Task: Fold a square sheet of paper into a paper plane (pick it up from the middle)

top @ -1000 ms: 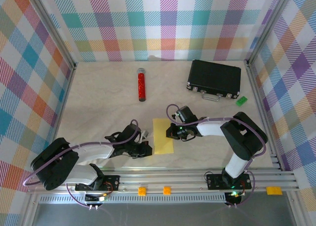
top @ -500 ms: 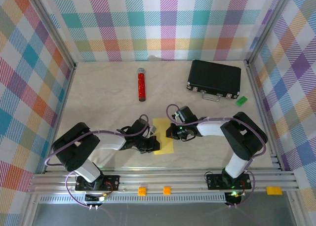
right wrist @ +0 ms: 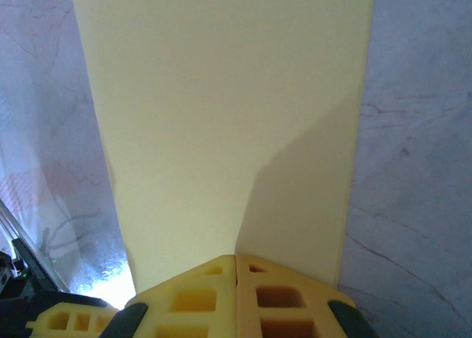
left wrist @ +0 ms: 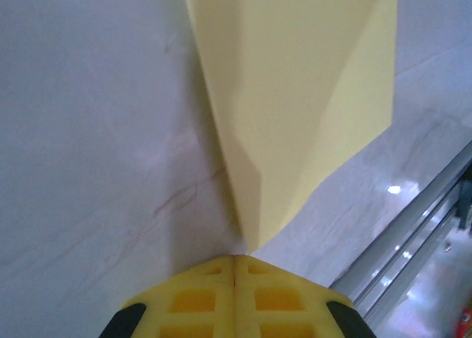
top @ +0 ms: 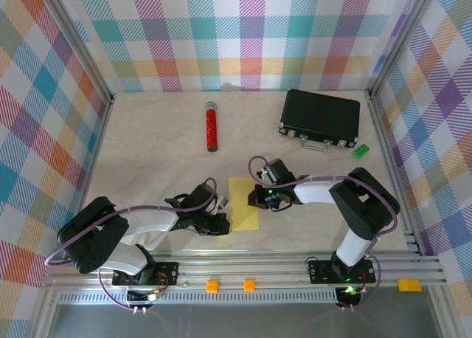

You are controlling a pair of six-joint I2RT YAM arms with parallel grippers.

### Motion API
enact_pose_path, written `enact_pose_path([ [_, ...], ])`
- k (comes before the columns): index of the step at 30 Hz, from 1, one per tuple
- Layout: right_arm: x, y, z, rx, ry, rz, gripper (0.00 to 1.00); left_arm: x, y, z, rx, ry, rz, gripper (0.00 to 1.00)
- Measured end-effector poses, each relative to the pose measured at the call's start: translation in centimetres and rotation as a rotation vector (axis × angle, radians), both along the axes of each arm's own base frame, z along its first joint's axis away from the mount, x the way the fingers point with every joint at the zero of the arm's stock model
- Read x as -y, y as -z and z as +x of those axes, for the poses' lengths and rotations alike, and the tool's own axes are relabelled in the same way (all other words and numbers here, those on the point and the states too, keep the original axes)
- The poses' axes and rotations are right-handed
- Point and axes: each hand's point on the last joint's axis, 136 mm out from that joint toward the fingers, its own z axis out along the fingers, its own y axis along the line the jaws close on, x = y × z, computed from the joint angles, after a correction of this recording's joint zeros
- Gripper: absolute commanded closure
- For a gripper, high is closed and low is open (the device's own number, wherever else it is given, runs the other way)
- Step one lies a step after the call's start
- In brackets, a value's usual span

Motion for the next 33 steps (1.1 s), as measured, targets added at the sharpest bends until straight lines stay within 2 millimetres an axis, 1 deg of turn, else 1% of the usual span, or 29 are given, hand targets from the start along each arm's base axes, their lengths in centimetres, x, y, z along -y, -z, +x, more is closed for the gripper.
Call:
enact_pose_path([
  [2, 0.0, 0.0, 0.0, 0.0, 0.0, 0.0, 1.0, -0.5, -0.2, -0.3, 0.001, 0.007, 0.03, 1.0],
  [4, 0.0, 0.0, 0.0, 0.0, 0.0, 0.0, 1.0, -0.5, -1.2, 0.1, 0.023, 0.001, 0.038, 1.0],
  [6, 0.0, 0.0, 0.0, 0.0, 0.0, 0.0, 1.0, 0.1, -2.7, 1.1, 0.063, -0.009, 0.021, 1.0],
  [9, 0.0, 0.0, 0.0, 0.0, 0.0, 0.0, 1.0, 1.7, -4.9, 2.9, 0.116, -0.024, -0.025, 1.0],
  [11, 0.0, 0.0, 0.0, 0.0, 0.0, 0.0, 1.0, 2.7, -5.4, 3.9, 0.133, -0.029, -0.05, 1.0],
  [13, 0.0, 0.0, 0.0, 0.0, 0.0, 0.0, 1.0, 3.6, -5.0, 4.7, 0.129, -0.034, -0.055, 1.0],
  [15, 0.0, 0.0, 0.0, 0.0, 0.0, 0.0, 1.0, 4.0, -3.6, 5.0, 0.107, -0.038, -0.04, 1.0],
  [17, 0.0, 0.0, 0.0, 0.0, 0.0, 0.0, 1.0, 4.0, -1.9, 4.8, 0.071, -0.037, -0.016, 1.0],
  [19, 0.0, 0.0, 0.0, 0.0, 0.0, 0.0, 1.0, 3.7, -0.3, 4.1, 0.032, -0.03, 0.005, 1.0],
  [20, 0.0, 0.0, 0.0, 0.0, 0.0, 0.0, 1.0, 3.7, 0.0, 3.9, 0.023, -0.025, -0.008, 1.0],
  [23, 0.0, 0.0, 0.0, 0.0, 0.0, 0.0, 1.0, 3.7, 0.0, 3.7, 0.036, -0.021, -0.039, 1.0],
  [26, 0.0, 0.0, 0.0, -0.001, -0.002, 0.001, 1.0, 3.0, 0.0, 3.0, 0.051, -0.017, -0.052, 1.0],
  [29, 0.0, 0.0, 0.0, -0.001, -0.004, 0.0, 1.0, 2.1, 0.0, 1.9, 0.057, 0.005, -0.049, 1.0],
  [33, -0.1, -0.1, 0.0, 0.0, -0.011, -0.001, 1.0, 0.6, -0.1, 0.1, 0.055, 0.052, 0.021, 1.0],
])
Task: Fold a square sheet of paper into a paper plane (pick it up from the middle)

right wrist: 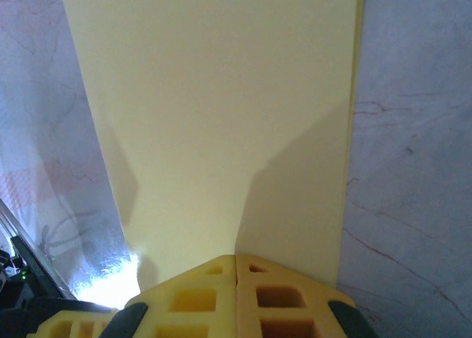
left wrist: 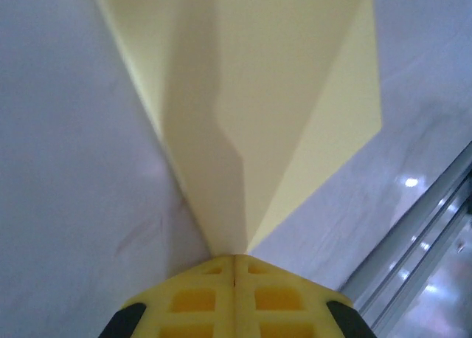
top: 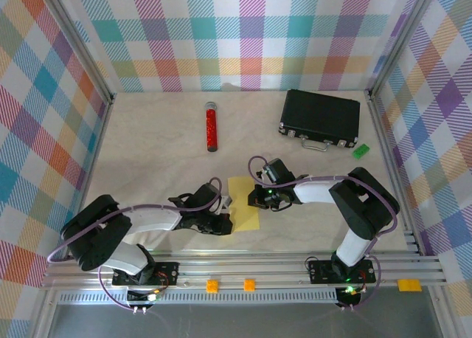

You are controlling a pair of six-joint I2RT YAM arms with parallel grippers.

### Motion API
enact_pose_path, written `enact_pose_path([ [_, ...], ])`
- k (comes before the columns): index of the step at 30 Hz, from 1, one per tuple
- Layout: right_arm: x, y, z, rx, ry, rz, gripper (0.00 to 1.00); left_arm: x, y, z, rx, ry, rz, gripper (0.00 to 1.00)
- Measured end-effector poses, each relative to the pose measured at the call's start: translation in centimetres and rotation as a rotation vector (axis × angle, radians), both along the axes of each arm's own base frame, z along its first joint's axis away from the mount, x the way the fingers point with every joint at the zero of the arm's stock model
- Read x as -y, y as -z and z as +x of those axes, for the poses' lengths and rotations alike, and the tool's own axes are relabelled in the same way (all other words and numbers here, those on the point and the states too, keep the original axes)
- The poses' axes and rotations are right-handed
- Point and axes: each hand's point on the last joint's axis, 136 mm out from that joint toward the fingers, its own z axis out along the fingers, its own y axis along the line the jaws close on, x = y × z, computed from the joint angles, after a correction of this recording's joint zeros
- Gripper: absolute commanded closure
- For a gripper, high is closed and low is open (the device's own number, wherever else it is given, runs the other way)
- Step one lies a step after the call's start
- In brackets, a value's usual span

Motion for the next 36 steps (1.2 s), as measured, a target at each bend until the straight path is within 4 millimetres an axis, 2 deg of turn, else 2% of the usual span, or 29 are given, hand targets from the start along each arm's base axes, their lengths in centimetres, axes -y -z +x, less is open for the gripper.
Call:
enact_pose_path([
  [3, 0.0, -0.1, 0.1, 0.012, -0.021, -0.008, 0.98, -1.3, -0.8, -0.3, 0.033, -0.006, 0.041, 0.97],
  [5, -0.1, -0.2, 0.2, 0.024, -0.047, -0.025, 0.96, -1.4, -2.3, 0.4, 0.091, -0.023, 0.019, 0.97],
  [8, -0.2, -0.6, 0.6, 0.04, -0.092, -0.058, 0.93, -1.3, -4.8, 2.9, 0.168, -0.094, -0.044, 0.95],
  [10, -0.5, -1.6, 1.1, 0.063, -0.122, -0.059, 0.89, -1.6, -5.9, 5.5, 0.178, -0.182, -0.093, 0.92],
  [12, -0.8, -3.2, 1.4, 0.106, -0.135, -0.039, 0.81, -1.7, -6.4, 7.9, 0.165, -0.254, -0.135, 0.92],
  [14, -0.7, -5.5, 1.3, 0.16, -0.138, -0.009, 0.76, -1.4, -6.5, 9.7, 0.139, -0.299, -0.163, 0.92],
  [15, -0.6, -7.2, 1.3, 0.201, -0.132, 0.015, 0.74, -1.0, -6.6, 10.4, 0.126, -0.309, -0.176, 0.92],
  [18, 0.4, -11.0, 0.7, 0.297, -0.096, 0.065, 0.64, 0.0, -6.8, 12.5, 0.1, -0.328, -0.211, 0.9],
  [19, 0.9, -11.7, 0.4, 0.313, -0.077, 0.072, 0.62, 0.4, -6.8, 13.2, 0.094, -0.33, -0.22, 0.9],
  [21, 2.0, -11.6, -0.6, 0.304, -0.041, 0.074, 0.59, 1.0, -6.8, 14.6, 0.08, -0.331, -0.231, 0.9],
  [25, 4.0, -8.1, -3.3, 0.168, 0.018, 0.035, 0.58, 1.9, -5.9, 17.0, 0.058, -0.334, -0.244, 0.92],
  [29, 5.1, -5.8, -5.2, 0.045, 0.057, 0.007, 0.59, 1.9, -4.0, 17.4, 0.017, -0.338, -0.226, 0.92],
  [32, 5.1, -5.7, -5.6, 0.011, 0.074, 0.019, 0.66, 1.9, -2.9, 17.1, -0.011, -0.336, -0.212, 0.92],
  [36, 4.2, -6.5, -5.4, 0.013, 0.073, 0.076, 0.83, 2.1, -3.0, 17.0, -0.017, -0.328, -0.222, 0.9],
])
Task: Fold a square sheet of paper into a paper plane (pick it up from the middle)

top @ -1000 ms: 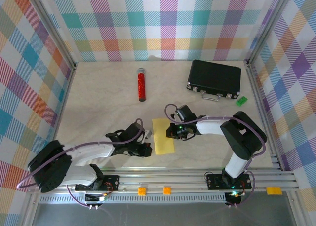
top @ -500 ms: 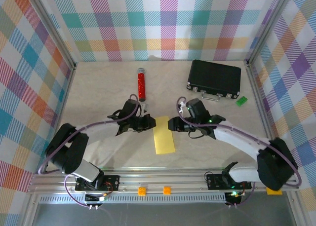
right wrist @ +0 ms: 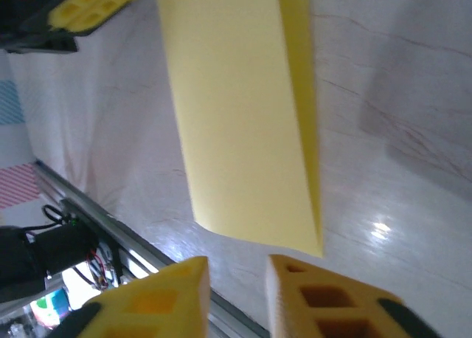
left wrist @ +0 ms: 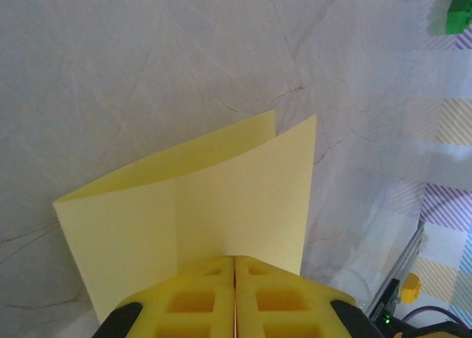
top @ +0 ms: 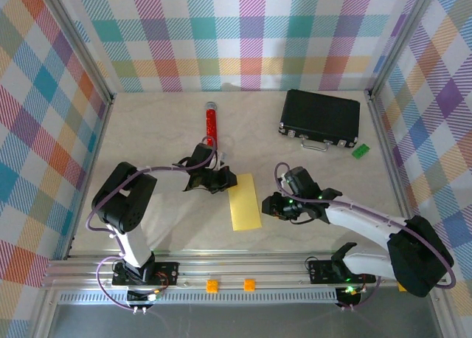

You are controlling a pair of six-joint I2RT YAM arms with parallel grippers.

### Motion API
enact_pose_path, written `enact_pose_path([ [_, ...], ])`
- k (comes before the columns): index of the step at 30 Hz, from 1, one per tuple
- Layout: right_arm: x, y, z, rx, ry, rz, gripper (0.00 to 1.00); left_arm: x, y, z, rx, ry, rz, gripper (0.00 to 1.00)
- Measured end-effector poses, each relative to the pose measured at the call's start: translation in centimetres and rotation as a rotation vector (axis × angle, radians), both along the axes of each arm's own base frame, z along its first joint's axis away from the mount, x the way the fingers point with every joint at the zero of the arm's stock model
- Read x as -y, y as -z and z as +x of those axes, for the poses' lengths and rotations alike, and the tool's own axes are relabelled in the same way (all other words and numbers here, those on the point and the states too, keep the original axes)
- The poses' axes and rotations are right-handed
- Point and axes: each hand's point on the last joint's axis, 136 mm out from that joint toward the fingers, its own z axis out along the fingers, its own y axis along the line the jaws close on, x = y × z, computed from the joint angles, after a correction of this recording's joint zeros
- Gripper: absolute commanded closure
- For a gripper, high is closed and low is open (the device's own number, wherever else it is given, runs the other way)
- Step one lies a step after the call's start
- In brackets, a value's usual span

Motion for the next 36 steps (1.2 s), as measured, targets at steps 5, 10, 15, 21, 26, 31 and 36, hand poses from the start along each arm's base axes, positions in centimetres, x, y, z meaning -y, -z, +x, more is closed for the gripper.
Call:
enact_pose_path([
  [5, -1.9, 0.2, 1.4, -0.016, -0.023, 0.019, 0.98, 0.3, -1.2, -0.1, 0.014, 0.004, -0.035, 0.88],
  [10, -4.2, 1.0, 4.0, -0.022, -0.044, 0.008, 1.0, 0.2, -4.9, -0.6, 0.087, 0.017, -0.084, 0.88],
  [15, -5.7, 1.4, 6.0, -0.003, -0.058, 0.003, 1.0, -0.7, -6.6, -1.9, 0.121, 0.03, -0.076, 0.88],
  [21, -6.0, 3.5, 6.5, -0.032, -0.069, -0.029, 1.0, -2.0, -5.5, -3.7, 0.092, 0.034, -0.027, 0.88],
  [26, -5.4, 4.8, 6.2, -0.052, -0.065, -0.045, 1.0, -2.4, -5.0, -4.4, 0.072, 0.041, -0.006, 0.89],
  [31, -4.9, 5.5, 5.6, -0.065, -0.067, -0.041, 0.99, -2.4, -5.5, -4.4, 0.084, 0.042, -0.012, 0.88],
  [36, -5.1, 4.9, 5.8, -0.053, -0.07, -0.019, 0.99, -2.4, -5.6, -4.4, 0.086, 0.042, -0.013, 0.88],
])
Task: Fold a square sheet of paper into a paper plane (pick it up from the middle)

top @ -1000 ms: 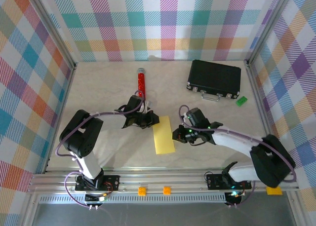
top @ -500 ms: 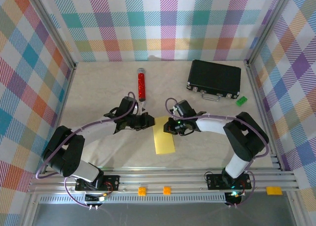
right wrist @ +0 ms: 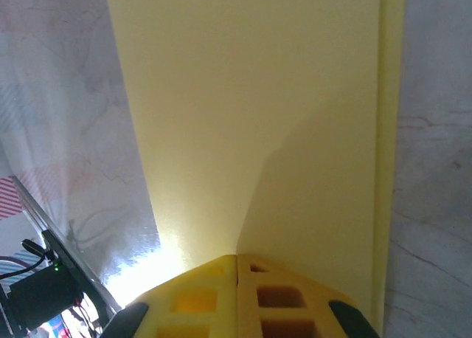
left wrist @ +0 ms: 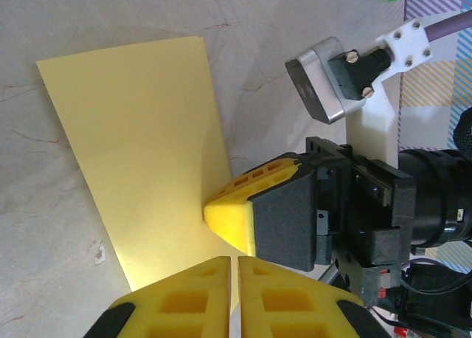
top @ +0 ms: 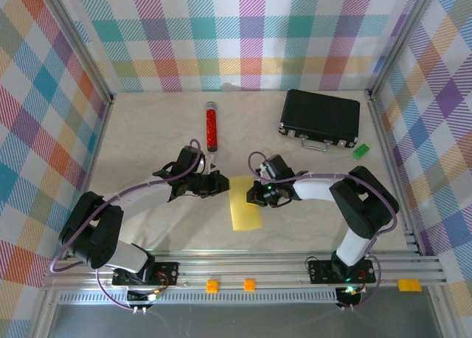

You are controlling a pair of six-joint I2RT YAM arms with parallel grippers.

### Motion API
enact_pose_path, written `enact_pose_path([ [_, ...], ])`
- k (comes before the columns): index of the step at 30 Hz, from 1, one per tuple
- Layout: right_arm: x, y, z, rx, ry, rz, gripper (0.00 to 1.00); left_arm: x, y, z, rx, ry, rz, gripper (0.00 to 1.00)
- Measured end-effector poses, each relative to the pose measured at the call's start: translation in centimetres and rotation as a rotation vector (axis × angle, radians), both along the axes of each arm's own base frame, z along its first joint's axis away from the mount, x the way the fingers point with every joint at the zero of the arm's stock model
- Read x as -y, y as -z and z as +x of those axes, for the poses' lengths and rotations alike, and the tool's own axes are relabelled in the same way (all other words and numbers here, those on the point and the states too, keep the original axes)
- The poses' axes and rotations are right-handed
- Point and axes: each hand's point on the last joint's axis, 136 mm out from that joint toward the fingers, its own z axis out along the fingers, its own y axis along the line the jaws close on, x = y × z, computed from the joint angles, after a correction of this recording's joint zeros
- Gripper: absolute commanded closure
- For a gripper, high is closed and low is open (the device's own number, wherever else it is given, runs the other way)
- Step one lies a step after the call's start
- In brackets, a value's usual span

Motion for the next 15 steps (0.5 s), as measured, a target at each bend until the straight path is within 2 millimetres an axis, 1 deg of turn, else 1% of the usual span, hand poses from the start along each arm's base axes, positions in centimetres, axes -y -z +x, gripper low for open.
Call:
enact_pose_path([
  [3, 0.2, -0.5, 0.5, 0.017, 0.005, 0.01, 0.99, 0.0, 0.0, 0.0, 0.0, 0.0, 0.0, 0.89],
  [8, 0.4, -0.5, 0.7, 0.023, 0.004, 0.016, 0.99, 0.0, 0.0, 0.0, 0.0, 0.001, -0.001, 0.89],
  [10, 0.3, -0.2, 0.8, 0.016, 0.003, 0.016, 0.99, 0.0, 0.0, 0.0, 0.0, 0.001, -0.001, 0.89],
  [15, 0.6, 1.3, 0.3, -0.02, -0.001, -0.004, 0.99, 0.0, 0.0, 0.0, 0.002, 0.003, -0.001, 0.89],
])
